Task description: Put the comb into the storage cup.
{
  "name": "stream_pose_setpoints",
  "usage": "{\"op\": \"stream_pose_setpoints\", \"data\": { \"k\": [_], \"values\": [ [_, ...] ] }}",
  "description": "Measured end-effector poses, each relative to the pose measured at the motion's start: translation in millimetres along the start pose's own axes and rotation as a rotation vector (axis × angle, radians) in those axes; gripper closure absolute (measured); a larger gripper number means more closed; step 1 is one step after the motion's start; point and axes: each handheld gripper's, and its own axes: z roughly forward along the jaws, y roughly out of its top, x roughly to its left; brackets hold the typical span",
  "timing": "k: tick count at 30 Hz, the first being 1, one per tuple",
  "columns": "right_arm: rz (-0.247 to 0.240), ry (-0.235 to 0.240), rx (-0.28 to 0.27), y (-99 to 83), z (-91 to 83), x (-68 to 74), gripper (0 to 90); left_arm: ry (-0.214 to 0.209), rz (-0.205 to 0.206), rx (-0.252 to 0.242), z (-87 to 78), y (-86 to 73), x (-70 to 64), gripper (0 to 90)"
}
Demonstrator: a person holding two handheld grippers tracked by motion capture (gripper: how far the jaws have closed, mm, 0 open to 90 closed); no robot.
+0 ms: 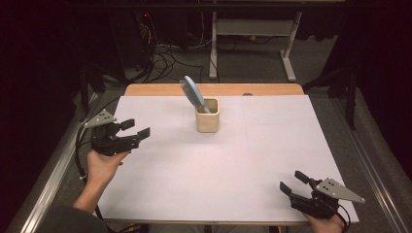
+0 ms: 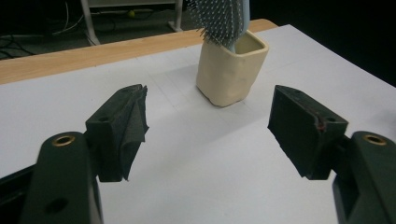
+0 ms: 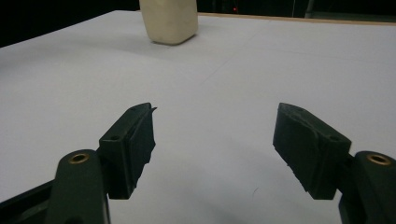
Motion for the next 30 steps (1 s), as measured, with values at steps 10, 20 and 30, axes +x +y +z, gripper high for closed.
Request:
{"op": "stream_pose_setpoints", "data": {
  "k": [10, 20, 30],
  "values": [
    [-0.003, -0.003, -0.003, 0.1, -0.8, -0.1, 29.7, 0.003, 0.016, -0.004, -4.3, -9.3, -3.2, 28.3],
    [-0.003, -0.004, -0.003, 0.1, -0.8, -0.1, 29.8, 0.002, 0.017, -0.006, -9.2, -19.2, -4.0, 28.3],
    [-0.002, 0.001, -0.005, 0.1, -0.3, -0.3, 29.8, -0.007, 0.003, -0.009, -14.9, -30.2, -3.9, 27.9]
  ]
}}
